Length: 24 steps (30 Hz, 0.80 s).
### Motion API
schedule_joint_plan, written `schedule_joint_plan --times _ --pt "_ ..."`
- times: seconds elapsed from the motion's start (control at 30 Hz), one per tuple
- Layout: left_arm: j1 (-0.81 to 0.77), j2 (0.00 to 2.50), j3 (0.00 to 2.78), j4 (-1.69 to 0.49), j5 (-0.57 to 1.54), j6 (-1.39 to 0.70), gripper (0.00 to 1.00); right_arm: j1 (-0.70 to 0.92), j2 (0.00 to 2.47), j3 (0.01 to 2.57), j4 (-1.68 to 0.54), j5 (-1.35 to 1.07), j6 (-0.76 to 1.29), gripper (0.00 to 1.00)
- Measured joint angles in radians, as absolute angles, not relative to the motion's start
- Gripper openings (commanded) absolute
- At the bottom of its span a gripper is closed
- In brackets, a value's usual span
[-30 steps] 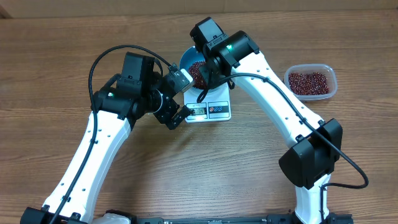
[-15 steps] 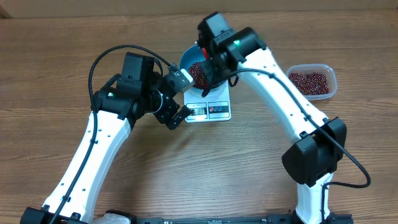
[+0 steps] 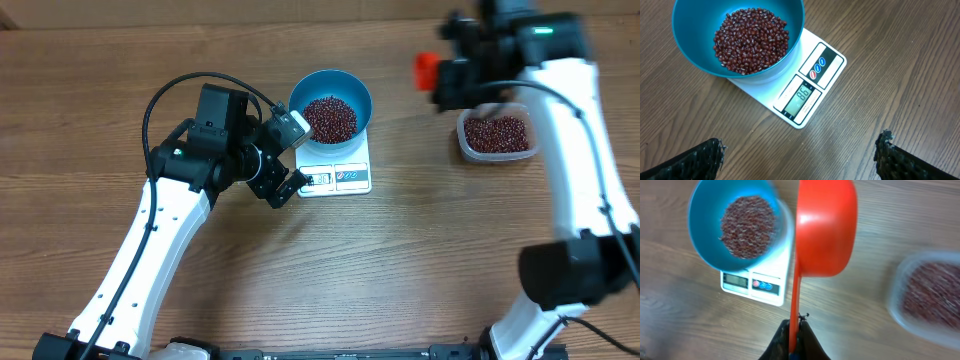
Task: Scoop item into bowl and weigh 150g on scale
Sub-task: 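Carry the empty scoop right back to the bean tub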
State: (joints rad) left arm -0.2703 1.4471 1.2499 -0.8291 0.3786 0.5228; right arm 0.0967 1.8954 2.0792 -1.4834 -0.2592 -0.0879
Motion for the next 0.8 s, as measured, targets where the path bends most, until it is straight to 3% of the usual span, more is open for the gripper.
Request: schedule_joint_plan --times 0.37,0.8 --pt "-0.27 1.447 1.25 -0.829 0.379 0.523 1.0 -0.202 1.864 2.007 -1.527 -0.208 -0.147 0.04" --pt "-0.27 1.447 1.25 -0.829 0.379 0.523 1.0 -0.253 1.864 1.669 -1.303 -0.154 -0.204 0.04"
